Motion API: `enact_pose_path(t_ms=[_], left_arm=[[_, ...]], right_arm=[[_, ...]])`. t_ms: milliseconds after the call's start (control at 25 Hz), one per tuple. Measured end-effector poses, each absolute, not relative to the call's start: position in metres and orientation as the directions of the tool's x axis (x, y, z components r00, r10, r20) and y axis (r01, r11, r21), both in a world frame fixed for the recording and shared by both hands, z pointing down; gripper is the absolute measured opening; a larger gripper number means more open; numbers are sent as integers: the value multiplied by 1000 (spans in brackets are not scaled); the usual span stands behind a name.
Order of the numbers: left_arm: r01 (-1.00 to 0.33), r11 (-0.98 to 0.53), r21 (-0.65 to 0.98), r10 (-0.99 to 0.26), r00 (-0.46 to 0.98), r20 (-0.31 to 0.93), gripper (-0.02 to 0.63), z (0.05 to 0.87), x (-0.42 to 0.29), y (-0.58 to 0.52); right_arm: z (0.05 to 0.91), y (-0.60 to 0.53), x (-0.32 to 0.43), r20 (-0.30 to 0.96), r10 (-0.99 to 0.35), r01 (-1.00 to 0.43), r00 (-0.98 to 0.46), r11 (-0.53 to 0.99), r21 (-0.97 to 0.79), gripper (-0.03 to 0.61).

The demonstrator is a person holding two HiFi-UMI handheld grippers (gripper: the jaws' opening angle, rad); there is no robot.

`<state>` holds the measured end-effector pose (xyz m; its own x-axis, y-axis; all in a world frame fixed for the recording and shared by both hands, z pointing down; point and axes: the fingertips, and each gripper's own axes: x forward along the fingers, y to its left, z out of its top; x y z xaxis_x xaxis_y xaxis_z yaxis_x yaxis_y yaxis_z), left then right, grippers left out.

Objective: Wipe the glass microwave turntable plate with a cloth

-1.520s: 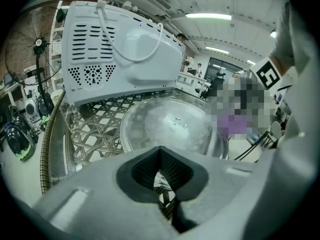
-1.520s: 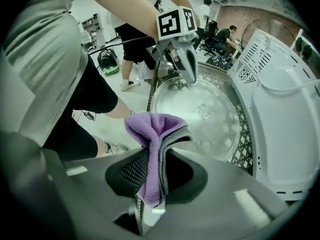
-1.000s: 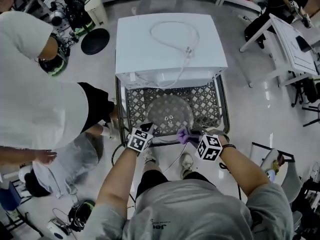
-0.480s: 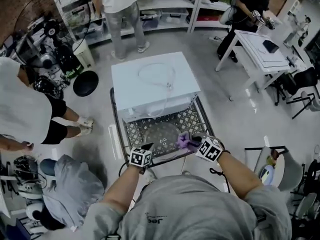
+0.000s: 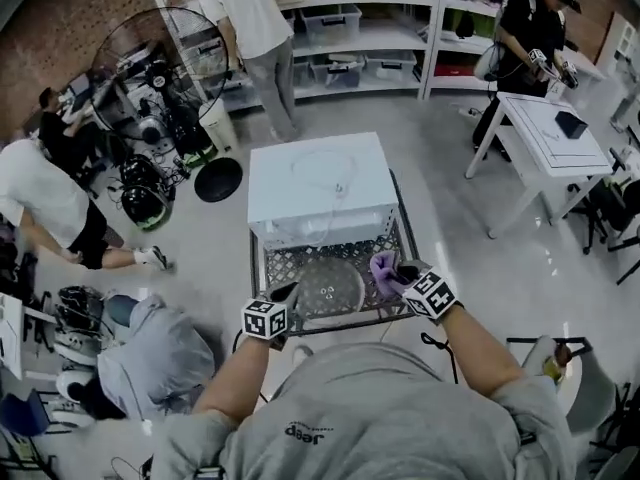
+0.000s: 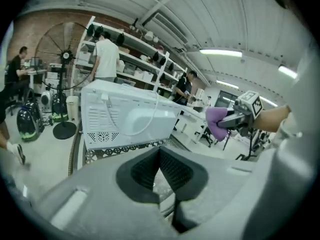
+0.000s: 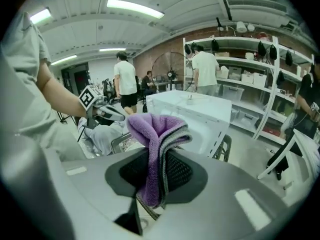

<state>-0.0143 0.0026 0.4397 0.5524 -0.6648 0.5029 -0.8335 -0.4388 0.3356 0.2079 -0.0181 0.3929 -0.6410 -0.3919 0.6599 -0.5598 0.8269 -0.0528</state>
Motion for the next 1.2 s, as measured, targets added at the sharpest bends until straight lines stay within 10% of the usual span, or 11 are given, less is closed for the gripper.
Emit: enact_pose_path(t_ms=[360, 1200], left_arm=[[-895, -295, 333, -837, 411, 361, -2, 384, -28, 24], [-819, -476, 319, -774, 563, 289, -2, 358, -55, 9]], right_arm=[[363, -35, 224, 559, -418, -550, -716, 831, -83, 92], [370, -29, 163, 522, -496, -652, -694, 741, -162, 92]])
